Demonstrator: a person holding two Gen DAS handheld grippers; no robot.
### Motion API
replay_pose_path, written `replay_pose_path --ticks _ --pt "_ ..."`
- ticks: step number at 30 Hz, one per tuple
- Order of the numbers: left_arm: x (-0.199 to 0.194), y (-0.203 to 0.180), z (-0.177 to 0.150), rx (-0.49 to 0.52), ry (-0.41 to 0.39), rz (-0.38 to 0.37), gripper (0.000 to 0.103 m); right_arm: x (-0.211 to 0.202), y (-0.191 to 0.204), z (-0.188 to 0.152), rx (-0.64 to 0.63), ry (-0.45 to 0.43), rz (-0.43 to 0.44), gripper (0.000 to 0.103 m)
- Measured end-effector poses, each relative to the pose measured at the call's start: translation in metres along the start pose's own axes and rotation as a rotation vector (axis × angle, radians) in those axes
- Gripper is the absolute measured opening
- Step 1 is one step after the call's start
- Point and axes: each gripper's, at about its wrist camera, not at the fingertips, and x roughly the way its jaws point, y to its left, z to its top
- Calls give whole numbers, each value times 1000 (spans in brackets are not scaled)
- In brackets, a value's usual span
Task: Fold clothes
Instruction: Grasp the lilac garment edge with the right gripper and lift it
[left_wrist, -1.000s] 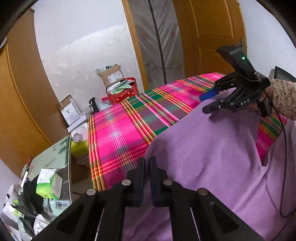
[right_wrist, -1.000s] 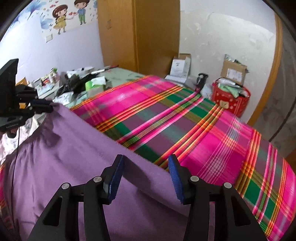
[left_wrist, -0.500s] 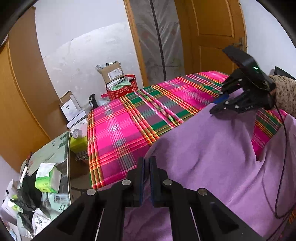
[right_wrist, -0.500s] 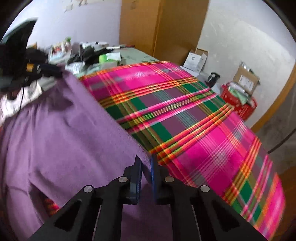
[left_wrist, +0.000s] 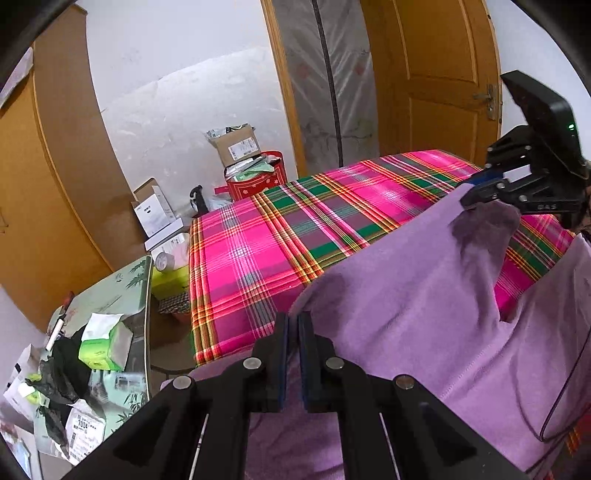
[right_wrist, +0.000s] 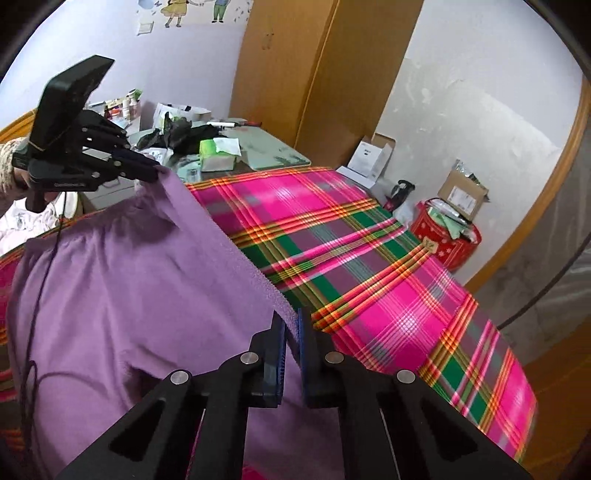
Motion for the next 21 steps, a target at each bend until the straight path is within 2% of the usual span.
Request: replay_pose_path --ticks 11,21 --pt "-42 -16 -2 44 -36 9 6 -65 46 -5 -14 -33 -67 7" --pt "-75 -33 -16 63 -22 15 6 -96 83 -19 -9 -27 -61 7"
